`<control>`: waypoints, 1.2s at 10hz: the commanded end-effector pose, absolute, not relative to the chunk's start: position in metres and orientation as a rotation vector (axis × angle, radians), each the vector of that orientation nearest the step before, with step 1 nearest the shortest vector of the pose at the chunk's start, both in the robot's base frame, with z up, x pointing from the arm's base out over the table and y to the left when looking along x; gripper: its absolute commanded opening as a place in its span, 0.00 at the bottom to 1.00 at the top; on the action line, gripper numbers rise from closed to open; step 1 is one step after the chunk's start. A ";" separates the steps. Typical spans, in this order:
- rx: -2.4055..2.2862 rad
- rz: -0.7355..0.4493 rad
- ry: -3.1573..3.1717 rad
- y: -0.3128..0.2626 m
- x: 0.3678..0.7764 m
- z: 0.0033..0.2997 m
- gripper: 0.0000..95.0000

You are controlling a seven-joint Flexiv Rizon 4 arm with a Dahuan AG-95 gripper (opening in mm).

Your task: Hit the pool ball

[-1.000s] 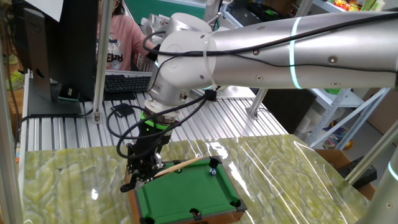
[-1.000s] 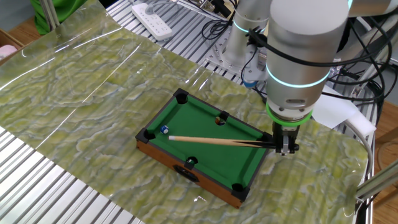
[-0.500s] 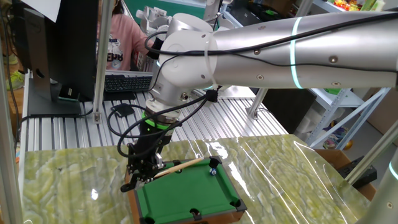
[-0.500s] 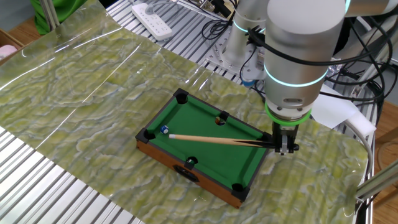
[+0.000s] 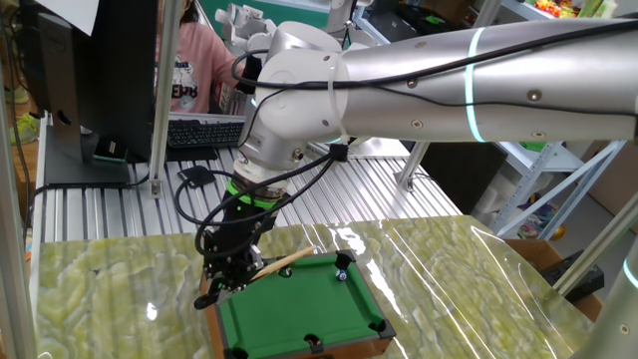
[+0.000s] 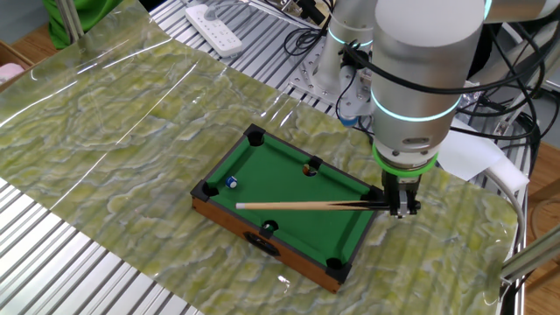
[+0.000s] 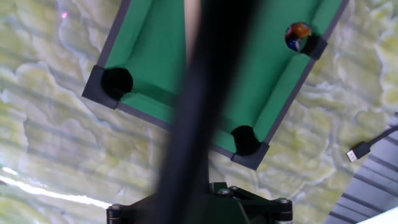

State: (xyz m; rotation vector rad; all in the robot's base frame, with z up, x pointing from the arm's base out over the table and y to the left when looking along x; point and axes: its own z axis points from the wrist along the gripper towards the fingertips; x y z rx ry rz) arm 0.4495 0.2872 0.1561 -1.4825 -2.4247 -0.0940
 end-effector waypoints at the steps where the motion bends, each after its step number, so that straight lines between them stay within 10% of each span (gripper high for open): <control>1: -1.500 -0.094 -2.417 0.287 0.449 0.156 0.00; 12: -1.501 -0.054 -2.432 0.283 0.407 0.156 0.00</control>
